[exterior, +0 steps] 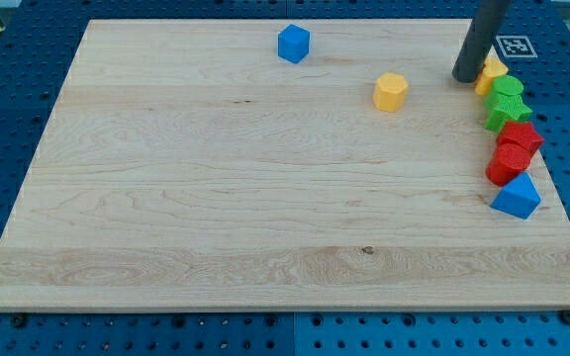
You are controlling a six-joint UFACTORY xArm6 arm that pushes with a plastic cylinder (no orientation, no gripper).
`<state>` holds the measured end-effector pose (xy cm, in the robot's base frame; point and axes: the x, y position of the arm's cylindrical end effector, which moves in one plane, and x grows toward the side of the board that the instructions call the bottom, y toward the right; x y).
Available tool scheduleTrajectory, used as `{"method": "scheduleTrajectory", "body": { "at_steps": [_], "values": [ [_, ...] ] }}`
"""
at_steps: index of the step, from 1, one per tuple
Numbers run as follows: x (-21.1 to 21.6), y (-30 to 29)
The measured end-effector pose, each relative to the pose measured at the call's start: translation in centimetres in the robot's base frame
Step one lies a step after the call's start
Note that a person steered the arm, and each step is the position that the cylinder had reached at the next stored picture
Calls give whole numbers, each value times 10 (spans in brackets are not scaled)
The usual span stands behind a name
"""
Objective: Slide the yellow hexagon towards the top right
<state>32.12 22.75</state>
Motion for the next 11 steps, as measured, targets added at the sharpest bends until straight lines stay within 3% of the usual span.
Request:
{"method": "scheduleTrajectory", "body": {
  "at_steps": [2,8,9,10,11],
  "values": [
    [3,-14],
    [98,-140],
    [67,-161],
    [64,-124],
    [54,-123]
  ]
}}
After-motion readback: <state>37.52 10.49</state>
